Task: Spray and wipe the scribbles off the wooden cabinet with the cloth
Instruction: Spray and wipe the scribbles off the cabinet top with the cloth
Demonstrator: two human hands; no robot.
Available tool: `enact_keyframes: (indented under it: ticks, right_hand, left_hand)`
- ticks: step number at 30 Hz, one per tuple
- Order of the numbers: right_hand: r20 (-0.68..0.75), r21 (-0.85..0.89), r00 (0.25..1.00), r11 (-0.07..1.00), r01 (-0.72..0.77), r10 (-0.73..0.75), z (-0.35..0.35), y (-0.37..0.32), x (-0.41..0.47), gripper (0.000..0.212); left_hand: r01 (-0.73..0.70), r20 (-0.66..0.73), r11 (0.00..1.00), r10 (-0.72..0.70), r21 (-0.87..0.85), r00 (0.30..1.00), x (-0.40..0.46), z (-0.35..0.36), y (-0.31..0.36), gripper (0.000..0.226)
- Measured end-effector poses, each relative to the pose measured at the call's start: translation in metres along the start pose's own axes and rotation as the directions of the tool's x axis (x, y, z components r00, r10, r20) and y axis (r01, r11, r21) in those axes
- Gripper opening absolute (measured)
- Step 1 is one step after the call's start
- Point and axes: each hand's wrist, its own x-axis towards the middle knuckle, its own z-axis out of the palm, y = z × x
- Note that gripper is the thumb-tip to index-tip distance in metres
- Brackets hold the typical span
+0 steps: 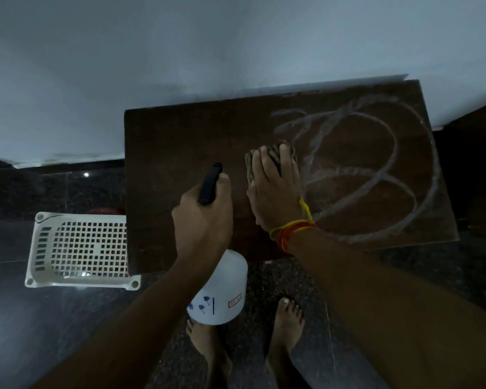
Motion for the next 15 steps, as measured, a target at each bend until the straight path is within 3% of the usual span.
enact_keyframes:
  ticks: [7, 15]
  right_hand:
    - [0.044, 0.003, 0.998, 0.999, 0.047, -0.047, 0.003, -0.004, -0.038, 0.061]
    - [0.02, 0.009, 0.999, 1.0, 0.025, -0.026, -0.004, 0.004, 0.055, 0.062]
  left_hand:
    - [0.002, -0.011, 1.0, -0.002, 0.019, 1.0, 0.021, 0.003, 0.016, 0.031]
    - [0.003, 0.035, 1.0, -0.004, 0.029, 0.999, 0.032, 0.011, 0.018, 0.029]
